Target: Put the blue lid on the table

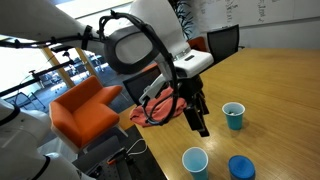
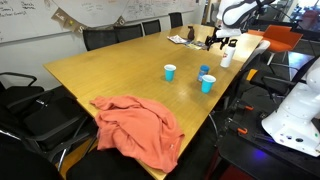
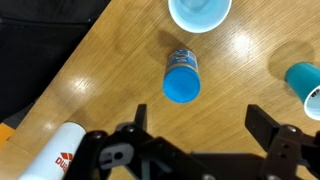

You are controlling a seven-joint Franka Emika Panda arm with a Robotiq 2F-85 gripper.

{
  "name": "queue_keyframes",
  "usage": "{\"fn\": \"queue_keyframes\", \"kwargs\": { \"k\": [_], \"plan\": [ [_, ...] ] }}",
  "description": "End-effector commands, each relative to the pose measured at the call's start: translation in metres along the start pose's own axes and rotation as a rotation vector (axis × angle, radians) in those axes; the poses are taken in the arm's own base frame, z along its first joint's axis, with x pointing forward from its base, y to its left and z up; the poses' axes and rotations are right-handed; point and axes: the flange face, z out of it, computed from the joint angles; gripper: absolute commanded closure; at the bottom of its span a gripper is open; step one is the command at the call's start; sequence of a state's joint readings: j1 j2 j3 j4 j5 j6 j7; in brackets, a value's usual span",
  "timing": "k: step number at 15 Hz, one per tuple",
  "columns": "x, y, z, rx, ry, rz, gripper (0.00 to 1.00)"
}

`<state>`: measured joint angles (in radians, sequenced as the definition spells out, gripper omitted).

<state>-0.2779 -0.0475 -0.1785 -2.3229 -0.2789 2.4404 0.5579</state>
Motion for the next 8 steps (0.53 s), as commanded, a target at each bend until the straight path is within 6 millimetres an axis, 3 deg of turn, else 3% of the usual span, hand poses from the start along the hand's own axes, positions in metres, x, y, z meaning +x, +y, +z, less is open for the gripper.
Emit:
{"fn": "queue_keyframes", "kwargs": {
  "k": [1, 5, 8],
  "plan": [
    [0.001, 0.0, -0.001, 0.001, 0.001, -0.001, 0.0],
    [0.0, -0.005, -0.007, 0.008, 0.01, -0.01, 0.0],
    [0.014, -0.014, 0.02, -0.025, 0.115, 0.043, 0.0]
  ]
}}
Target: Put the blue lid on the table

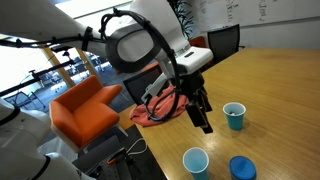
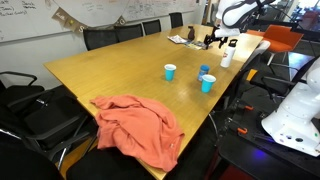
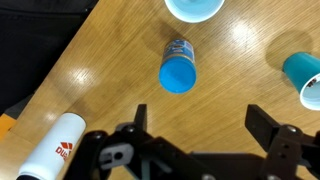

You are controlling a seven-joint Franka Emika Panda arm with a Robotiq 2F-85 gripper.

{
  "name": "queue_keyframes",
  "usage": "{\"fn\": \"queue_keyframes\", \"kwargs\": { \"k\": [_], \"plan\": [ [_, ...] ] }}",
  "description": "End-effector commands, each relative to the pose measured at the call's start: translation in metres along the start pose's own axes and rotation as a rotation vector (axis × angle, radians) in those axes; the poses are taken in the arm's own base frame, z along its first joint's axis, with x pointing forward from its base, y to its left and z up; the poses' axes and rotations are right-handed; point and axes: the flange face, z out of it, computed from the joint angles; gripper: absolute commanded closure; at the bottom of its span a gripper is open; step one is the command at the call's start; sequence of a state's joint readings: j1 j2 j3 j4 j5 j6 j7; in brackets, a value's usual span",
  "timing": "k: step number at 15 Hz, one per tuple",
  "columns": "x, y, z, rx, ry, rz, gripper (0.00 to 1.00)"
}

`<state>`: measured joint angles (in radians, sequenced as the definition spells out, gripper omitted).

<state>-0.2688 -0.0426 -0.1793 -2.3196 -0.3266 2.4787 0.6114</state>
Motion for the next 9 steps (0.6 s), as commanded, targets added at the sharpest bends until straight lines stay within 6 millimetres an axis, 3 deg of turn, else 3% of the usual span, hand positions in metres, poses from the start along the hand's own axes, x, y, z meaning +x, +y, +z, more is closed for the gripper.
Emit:
{"fn": "queue_keyframes", "kwargs": {
  "k": [1, 4, 9],
  "plan": [
    [0.012, -0.008, 0.033, -0.029, 0.081, 0.045, 0.0],
    [0.017, -0.008, 0.072, -0.048, 0.08, 0.06, 0.0],
    [0.039, 0.014, 0.117, -0.05, 0.049, 0.102, 0.0]
  ]
}}
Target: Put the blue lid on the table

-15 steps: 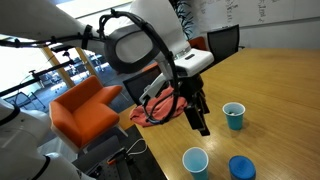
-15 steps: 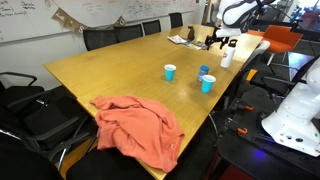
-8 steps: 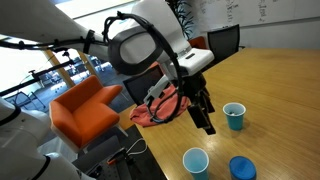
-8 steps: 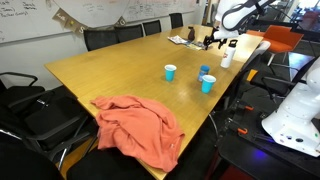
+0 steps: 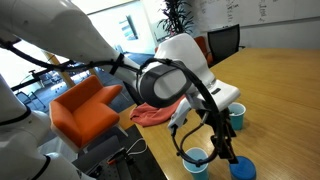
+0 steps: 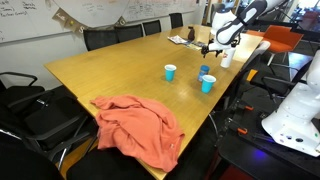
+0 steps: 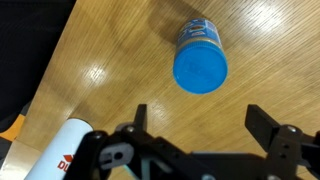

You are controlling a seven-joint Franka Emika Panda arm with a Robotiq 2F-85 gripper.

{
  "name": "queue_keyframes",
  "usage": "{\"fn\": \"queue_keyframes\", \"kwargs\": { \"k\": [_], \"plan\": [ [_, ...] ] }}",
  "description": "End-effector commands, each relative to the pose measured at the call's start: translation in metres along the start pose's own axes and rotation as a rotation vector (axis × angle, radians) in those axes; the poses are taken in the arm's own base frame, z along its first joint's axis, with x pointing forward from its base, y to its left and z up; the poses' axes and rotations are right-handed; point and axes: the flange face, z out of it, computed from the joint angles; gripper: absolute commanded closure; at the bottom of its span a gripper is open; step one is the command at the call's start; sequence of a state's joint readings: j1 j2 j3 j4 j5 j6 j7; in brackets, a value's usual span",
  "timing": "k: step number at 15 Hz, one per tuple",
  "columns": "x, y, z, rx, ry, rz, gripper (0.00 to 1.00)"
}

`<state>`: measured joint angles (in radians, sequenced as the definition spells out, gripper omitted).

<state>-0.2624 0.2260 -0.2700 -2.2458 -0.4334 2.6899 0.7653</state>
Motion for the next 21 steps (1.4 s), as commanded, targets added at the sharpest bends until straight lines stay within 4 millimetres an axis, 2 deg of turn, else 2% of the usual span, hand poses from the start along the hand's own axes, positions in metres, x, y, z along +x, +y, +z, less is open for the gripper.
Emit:
{"fn": "queue_keyframes", "kwargs": {
  "k": [1, 8, 21],
  "plan": [
    [0.02, 0.006, 0.025, 0.017, -0.009, 0.013, 0.0],
    [0.019, -0.003, 0.051, 0.104, -0.098, -0.075, 0.0],
    [0.01, -0.004, 0.087, 0.086, -0.136, -0.111, 0.0]
  ]
}}
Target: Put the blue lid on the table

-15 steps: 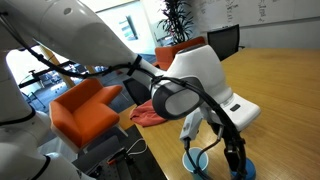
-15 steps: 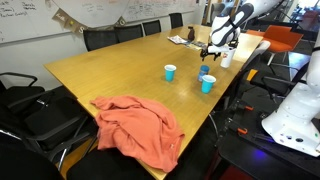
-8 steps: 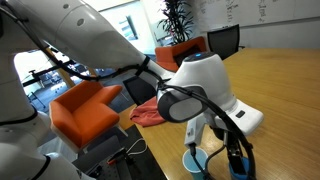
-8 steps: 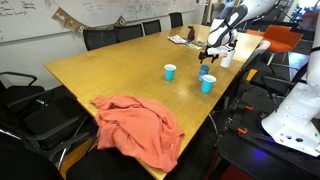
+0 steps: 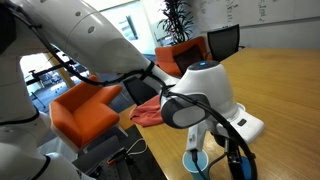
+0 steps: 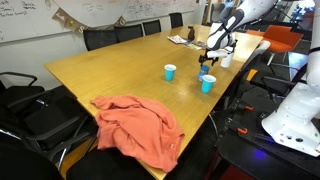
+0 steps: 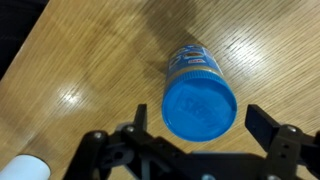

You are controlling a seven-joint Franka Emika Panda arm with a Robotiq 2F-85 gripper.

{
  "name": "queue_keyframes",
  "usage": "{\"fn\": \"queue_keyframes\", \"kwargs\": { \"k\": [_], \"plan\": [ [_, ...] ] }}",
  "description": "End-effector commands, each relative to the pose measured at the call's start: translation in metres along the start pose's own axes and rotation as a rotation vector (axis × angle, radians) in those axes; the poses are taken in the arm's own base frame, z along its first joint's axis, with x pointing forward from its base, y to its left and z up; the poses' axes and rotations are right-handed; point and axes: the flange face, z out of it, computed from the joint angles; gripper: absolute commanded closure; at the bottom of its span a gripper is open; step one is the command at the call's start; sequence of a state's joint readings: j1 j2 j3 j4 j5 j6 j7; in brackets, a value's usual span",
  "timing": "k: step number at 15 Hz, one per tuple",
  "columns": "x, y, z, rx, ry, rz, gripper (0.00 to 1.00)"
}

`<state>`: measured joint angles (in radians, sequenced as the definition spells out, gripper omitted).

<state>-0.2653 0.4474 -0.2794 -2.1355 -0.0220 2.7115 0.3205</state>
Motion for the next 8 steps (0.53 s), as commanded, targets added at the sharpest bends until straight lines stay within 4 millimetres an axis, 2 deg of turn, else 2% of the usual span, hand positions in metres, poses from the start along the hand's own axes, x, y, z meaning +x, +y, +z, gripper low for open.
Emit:
{"fn": "queue_keyframes", "kwargs": {
  "k": [1, 8],
  "plan": [
    [0.0053, -0.0012, 0.0076, 0.011, 0.011, -0.01, 0.0],
    [0.0068, -0.0003, 0.0152, 0.004, 0.007, -0.008, 0.0]
  ]
}}
